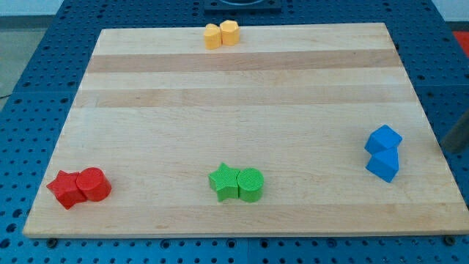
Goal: Nudge the blue blocks left a bit
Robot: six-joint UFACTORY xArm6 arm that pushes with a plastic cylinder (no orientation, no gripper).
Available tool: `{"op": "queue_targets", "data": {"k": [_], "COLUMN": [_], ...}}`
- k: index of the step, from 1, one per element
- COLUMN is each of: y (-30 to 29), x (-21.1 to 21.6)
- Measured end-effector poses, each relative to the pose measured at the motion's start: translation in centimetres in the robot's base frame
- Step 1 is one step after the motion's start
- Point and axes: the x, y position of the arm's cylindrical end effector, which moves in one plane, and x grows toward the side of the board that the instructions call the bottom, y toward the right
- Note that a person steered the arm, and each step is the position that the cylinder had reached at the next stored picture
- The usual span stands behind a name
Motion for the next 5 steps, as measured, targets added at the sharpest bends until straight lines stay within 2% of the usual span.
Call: {"op": "queue_targets", "data": {"k": [1, 5], "y": [-1.2, -2.4], "x": [-2.4, 0.0]}}
